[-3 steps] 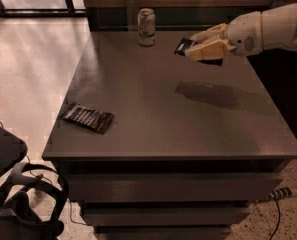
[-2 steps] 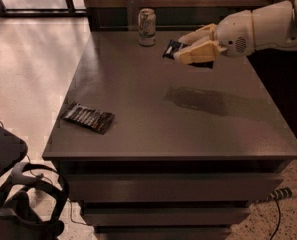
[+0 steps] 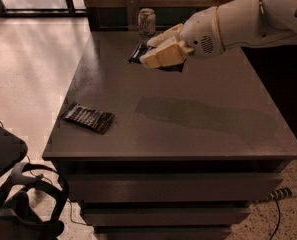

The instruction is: Move rxbar blueberry near rxbar chocolate

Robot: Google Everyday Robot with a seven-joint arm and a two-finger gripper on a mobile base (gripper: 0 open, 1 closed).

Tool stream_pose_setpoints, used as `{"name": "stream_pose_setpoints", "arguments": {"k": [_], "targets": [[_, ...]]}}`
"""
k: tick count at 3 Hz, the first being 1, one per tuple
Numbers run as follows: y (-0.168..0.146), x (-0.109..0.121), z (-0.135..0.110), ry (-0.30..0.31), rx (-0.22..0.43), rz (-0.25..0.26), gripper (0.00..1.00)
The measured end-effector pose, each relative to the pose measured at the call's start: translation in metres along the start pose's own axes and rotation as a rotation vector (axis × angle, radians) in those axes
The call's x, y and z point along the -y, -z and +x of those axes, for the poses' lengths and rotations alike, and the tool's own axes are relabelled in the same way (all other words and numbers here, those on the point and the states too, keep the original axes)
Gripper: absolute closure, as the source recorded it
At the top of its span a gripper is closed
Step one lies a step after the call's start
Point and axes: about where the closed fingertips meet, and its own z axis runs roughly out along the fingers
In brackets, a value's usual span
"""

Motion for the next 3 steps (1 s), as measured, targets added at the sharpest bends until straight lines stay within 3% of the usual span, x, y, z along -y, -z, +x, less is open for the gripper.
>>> {"name": "stream_pose_setpoints", "arguments": {"k": [2,3], "targets": [[-0.0184,-0.0181,-0.0149,-0.008,-0.004,-0.042,0.79],[-0.0206,-0.0199,-0.0163,-0.005,-0.005,-0.047,0.48]]}}
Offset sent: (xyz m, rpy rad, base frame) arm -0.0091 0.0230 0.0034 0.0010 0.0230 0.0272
